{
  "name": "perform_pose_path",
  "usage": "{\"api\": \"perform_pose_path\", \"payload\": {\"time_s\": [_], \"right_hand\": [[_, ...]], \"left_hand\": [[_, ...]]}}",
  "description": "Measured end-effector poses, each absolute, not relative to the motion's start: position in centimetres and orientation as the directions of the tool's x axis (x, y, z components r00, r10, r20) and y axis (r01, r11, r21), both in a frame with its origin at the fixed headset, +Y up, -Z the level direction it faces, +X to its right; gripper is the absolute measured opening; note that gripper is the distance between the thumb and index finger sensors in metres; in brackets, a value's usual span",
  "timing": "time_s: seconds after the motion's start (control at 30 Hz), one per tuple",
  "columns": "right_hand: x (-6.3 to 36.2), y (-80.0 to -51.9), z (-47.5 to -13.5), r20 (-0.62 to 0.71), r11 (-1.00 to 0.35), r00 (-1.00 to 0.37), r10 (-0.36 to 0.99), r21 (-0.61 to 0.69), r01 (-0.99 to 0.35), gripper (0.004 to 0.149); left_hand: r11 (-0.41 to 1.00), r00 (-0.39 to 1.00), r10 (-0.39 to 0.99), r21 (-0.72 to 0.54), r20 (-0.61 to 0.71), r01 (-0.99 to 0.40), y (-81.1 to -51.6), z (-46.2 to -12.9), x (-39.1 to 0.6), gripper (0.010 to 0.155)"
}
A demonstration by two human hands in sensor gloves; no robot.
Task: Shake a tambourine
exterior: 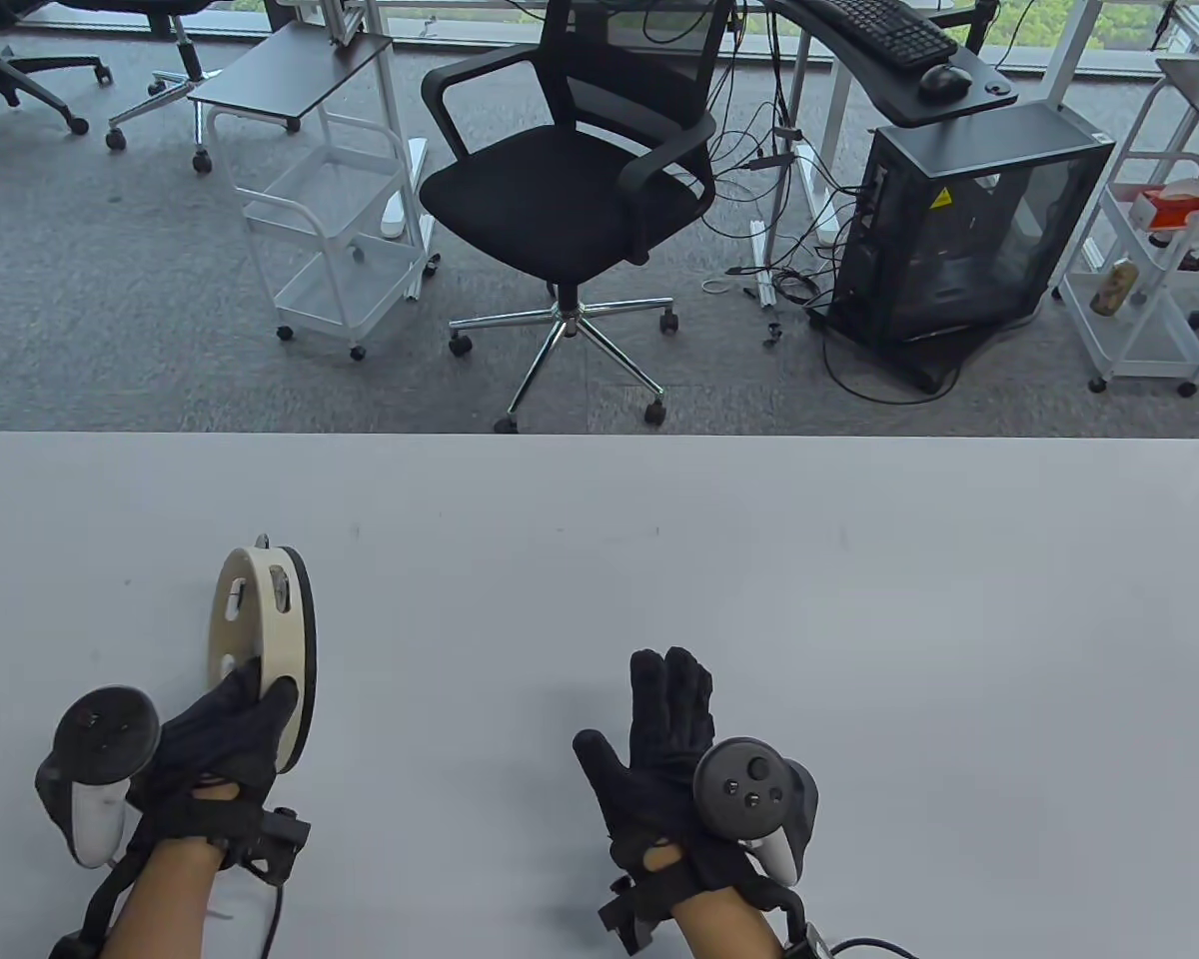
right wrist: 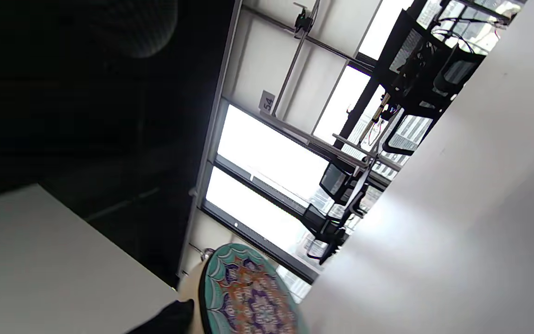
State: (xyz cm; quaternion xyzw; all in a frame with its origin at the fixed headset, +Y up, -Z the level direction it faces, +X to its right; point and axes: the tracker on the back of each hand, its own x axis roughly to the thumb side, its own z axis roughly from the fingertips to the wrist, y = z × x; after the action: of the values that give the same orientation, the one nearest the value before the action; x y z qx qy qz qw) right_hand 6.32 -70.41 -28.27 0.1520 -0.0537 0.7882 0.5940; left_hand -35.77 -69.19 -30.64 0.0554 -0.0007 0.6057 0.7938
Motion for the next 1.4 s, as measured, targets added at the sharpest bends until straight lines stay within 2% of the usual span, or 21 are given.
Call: {"api": "perform_pose_path", "payload": {"time_s": [0.07,0.13,0.17,0.3,0.37,0.43,0.47,0.5,0.53,0.6,0.93,1.2,1.3,1.37,1.4], "right_hand": [[6.2,-70.8,-28.0,0.273,-0.105,-0.076,0.959,0.092,-0.99,0.093],[5.9,-71.1,-27.9,0.266,0.004,0.028,0.963,0.091,-0.996,0.093],[5.8,-71.2,-27.9,0.267,0.017,0.042,0.963,0.094,-0.995,0.093],[4.3,-71.8,-27.8,0.261,0.072,0.103,0.96,0.127,-0.989,0.091],[2.8,-72.2,-27.7,0.255,0.122,0.17,0.952,0.193,-0.974,0.089],[0.6,-72.5,-27.3,0.229,0.153,0.248,0.941,0.364,-0.919,0.089],[0.9,-72.6,-26.7,0.221,0.157,0.232,0.947,0.311,-0.937,0.086],[1.1,-72.7,-26.8,0.246,0.137,0.189,0.951,0.212,-0.968,0.086],[1.1,-72.8,-26.9,0.29,0.127,0.192,0.938,0.229,-0.965,0.085],[1.1,-72.3,-27.1,0.288,0.082,0.172,0.942,0.3,-0.95,0.086],[1.3,-73.1,-27.4,0.249,0.098,0.168,0.954,0.269,-0.958,0.089],[2.1,-73.0,-27.6,0.245,0.131,0.19,0.951,0.235,-0.963,0.089],[1.8,-73.0,-27.5,0.247,0.131,0.195,0.949,0.253,-0.958,0.089],[1.3,-72.9,-27.3,0.251,0.135,0.21,0.945,0.285,-0.949,0.089],[0.8,-72.8,-27.2,0.258,0.134,0.223,0.94,0.322,-0.937,0.089]], "left_hand": [[0.057,0.056,0.991,-0.001,0.119,-0.998,-69.5,-30.5,-34.6,0.048],[-0.045,-0.059,0.988,-0.094,0.146,-0.995,-69.5,-30.4,-33.0,0.049],[-0.057,-0.078,0.984,-0.132,0.16,-0.99,-69.5,-30.4,-32.2,0.048],[0.027,-0.062,0.968,-0.345,0.244,-0.938,-69.0,-29.5,-27.0,0.049],[0.107,-0.048,0.955,-0.494,0.292,-0.863,-69.0,-28.9,-23.5,0.049],[0.253,0.006,0.944,-0.716,0.329,-0.651,-69.2,-27.8,-19.4,0.047],[0.298,0.038,0.937,-0.737,0.347,-0.606,-69.4,-27.4,-18.9,0.049],[0.298,0.043,0.935,-0.711,0.353,-0.637,-69.5,-27.3,-18.8,0.051],[0.274,0.034,0.939,-0.683,0.343,-0.677,-69.5,-27.3,-18.9,0.048],[0.309,0.056,0.932,-0.702,0.359,-0.641,-69.8,-27.5,-19.1,0.046],[0.291,0.1,0.942,-0.636,0.319,-0.714,-70.1,-27.9,-20.5,0.045],[0.155,0.027,0.957,-0.426,0.29,-0.891,-69.7,-28.4,-23.9,0.045],[0.149,0.014,0.956,-0.441,0.294,-0.885,-69.8,-28.2,-23.6,0.045],[0.218,0.039,0.941,-0.514,0.337,-0.83,-69.7,-27.9,-22.3,0.045],[0.294,0.065,0.926,-0.601,0.372,-0.743,-69.6,-27.6,-20.9,0.044]]}}
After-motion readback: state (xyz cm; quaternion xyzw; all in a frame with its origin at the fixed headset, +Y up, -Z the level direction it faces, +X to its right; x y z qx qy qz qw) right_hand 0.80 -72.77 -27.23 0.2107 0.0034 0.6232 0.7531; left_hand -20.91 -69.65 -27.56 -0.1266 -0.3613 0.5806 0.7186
